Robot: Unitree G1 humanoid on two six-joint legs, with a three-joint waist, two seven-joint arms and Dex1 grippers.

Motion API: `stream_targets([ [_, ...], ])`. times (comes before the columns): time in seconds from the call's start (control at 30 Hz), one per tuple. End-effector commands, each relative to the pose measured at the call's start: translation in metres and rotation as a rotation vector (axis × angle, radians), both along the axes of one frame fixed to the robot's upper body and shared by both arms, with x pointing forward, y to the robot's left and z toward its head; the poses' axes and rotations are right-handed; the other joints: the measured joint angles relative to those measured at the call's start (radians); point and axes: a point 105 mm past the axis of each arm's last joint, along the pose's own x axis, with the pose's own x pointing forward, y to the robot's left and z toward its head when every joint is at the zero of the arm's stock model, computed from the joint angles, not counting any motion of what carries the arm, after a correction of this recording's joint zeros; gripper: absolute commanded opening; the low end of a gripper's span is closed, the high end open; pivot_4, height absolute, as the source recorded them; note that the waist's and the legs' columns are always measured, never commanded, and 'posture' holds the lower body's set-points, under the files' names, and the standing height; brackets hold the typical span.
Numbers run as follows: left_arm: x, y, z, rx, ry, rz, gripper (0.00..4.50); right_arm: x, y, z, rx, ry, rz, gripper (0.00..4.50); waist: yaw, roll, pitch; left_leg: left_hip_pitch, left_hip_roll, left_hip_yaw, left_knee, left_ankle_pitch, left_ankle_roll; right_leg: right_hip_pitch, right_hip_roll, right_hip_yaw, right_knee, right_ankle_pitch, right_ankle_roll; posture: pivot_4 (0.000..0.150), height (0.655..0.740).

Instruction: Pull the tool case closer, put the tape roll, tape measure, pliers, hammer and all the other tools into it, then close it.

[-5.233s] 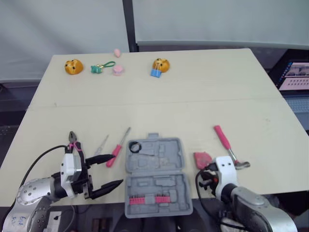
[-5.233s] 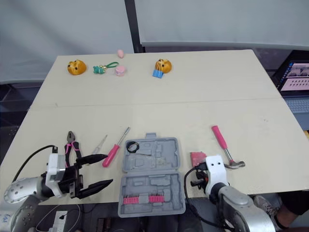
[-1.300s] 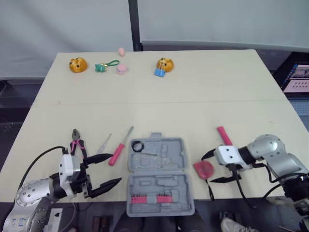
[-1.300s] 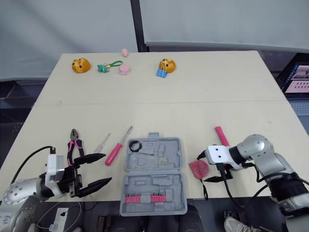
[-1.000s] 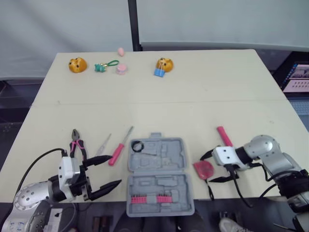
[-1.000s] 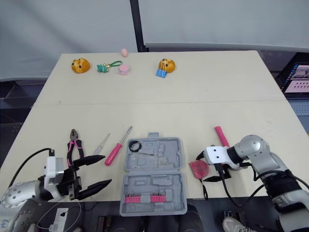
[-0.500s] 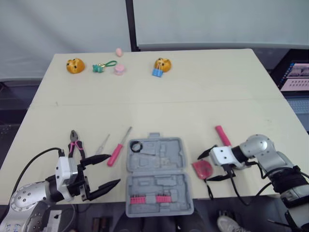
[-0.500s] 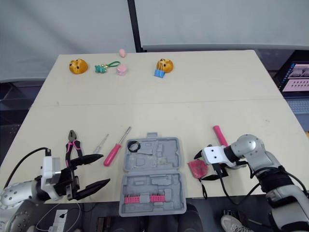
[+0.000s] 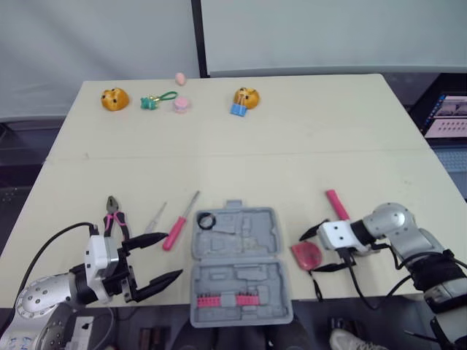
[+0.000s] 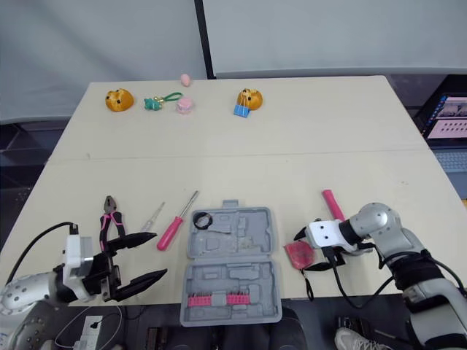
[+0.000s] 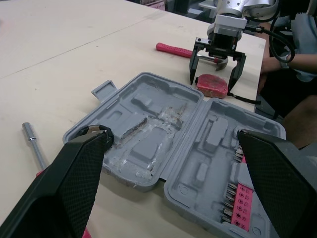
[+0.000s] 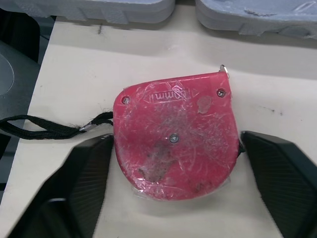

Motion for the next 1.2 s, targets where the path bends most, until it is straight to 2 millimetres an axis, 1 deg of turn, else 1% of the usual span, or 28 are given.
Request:
stream_targets([
  [0.03, -0.002, -0.005, 0.008, -0.001, -0.033, -0.022, 4.5, 0.002, -0.004, 0.004, -0.009, -0.008, -0.007, 3.0, 0.0, 0.0, 0.0, 0.0, 0.0, 0.0, 0.0, 0.0, 0.0, 0.0, 0.0, 0.0, 0.0, 0.0, 0.0, 0.15, 0.7121],
  [0.2, -0.002, -0.006, 0.008, -0.002, -0.031, -0.022, 4.5, 0.003, -0.003, 0.007, -0.013, -0.011, -0.012, 3.0, 0.0, 0.0, 0.0, 0.0, 0.0, 0.0, 0.0, 0.0, 0.0, 0.0, 0.0, 0.0, 0.0, 0.0, 0.0, 0.15, 0.7121],
  [0.3, -0.001, -0.007, 0.008, -0.004, -0.031, -0.022, 4.5, 0.005, -0.005, 0.018, -0.012, -0.027, -0.04, 3.0, 0.0, 0.0, 0.0, 0.0, 0.0, 0.0, 0.0, 0.0, 0.0, 0.0, 0.0, 0.0, 0.0, 0.0, 0.0, 0.15, 0.7121],
  [0.4, 0.002, -0.006, 0.006, -0.002, -0.032, -0.023, 4.5, 0.002, -0.011, 0.038, -0.061, -0.007, -0.095, 3.0, 0.003, 0.003, 0.002, 0.0, 0.0, 0.0, 0.0, 0.0, 0.0, 0.0, 0.0, 0.0, 0.0, 0.0, 0.0, 0.15, 0.7121],
  [0.5, 0.007, -0.003, 0.007, -0.001, -0.04, -0.024, 4.5, -0.001, -0.014, 0.065, -0.141, 0.0, -0.175, 3.0, 0.004, 0.005, 0.003, -0.001, 0.0, 0.0, 0.0, 0.0, 0.0, -0.001, -0.001, 0.0, 0.0, 0.0, 0.0, 0.15, 0.7121],
  [0.6, 0.011, -0.001, 0.008, -0.005, -0.04, -0.026, 4.5, -0.003, -0.012, 0.087, -0.234, -0.016, -0.261, 3.0, 0.002, 0.006, 0.003, -0.002, 0.0, -0.001, 0.0, 0.0, 0.0, -0.002, 0.0, 0.0, 0.0, 0.0, 0.0, 0.15, 0.7121],
  [0.67, 0.013, 0.002, 0.006, 0.001, -0.034, -0.026, 4.5, -0.003, -0.004, 0.099, -0.271, -0.027, -0.32, 3.0, -0.001, 0.006, 0.003, -0.002, 0.001, 0.0, 0.0, 0.0, -0.001, -0.002, 0.0, 0.0, 0.0, 0.0, 0.0, 0.15, 0.7121],
  [0.8, 0.018, 0.005, 0.005, 0.0, -0.028, -0.018, 4.5, -0.001, 0.015, 0.109, -0.331, -0.039, -0.401, 3.0, 0.0, 0.006, 0.004, -0.002, 0.001, 0.0, -0.001, -0.001, -0.001, -0.003, 0.0, 0.0, 0.0, 0.0, 0.0, 0.15, 0.7121],
  [0.9, 0.017, 0.001, 0.003, -0.002, -0.013, -0.027, 4.5, 0.005, 0.035, 0.112, -0.34, -0.055, -0.436, 3.0, 0.0, 0.006, 0.003, -0.006, 0.0, -0.001, 0.0, -0.001, -0.001, -0.006, -0.001, 0.0, -0.001, 0.0, 0.0, 0.15, 0.7121],
  [0.97, 0.015, -0.001, 0.003, -0.008, 0.001, -0.028, 4.5, 0.008, 0.05, 0.113, -0.338, -0.057, -0.45, 3.0, -0.001, 0.006, 0.003, -0.012, -0.001, -0.001, 0.0, 0.0, 0.0, -0.012, -0.001, 0.001, 0.0, 0.0, 0.0, 0.15, 0.7121],
  [1.0, 0.015, -0.001, 0.002, -0.011, 0.005, -0.027, 4.5, 0.009, 0.054, 0.113, -0.339, -0.057, -0.456, 3.0, -0.001, 0.006, 0.003, -0.014, -0.001, -0.001, 0.0, 0.0, 0.0, -0.015, -0.001, 0.001, 0.001, 0.0, 0.0, 0.15, 0.7121],
  [1.03, 0.014, -0.002, 0.002, -0.013, 0.011, -0.028, 4.5, 0.01, 0.06, 0.113, -0.335, -0.052, -0.461, 3.0, -0.001, 0.006, 0.003, -0.017, -0.001, 0.0, 0.0, 0.0, 0.0, -0.019, -0.001, 0.001, 0.007, 0.0, 0.0, 0.15, 0.7121],
  [1.2, 0.007, 0.003, 0.004, -0.018, 0.032, -0.027, 4.5, 0.017, 0.093, 0.107, -0.312, -0.044, -0.48, 3.0, -0.004, 0.006, 0.003, -0.018, -0.001, 0.0, -0.001, 0.0, 0.0, -0.021, -0.001, 0.0, 0.009, 0.0, -0.001, 0.15, 0.7121],
])
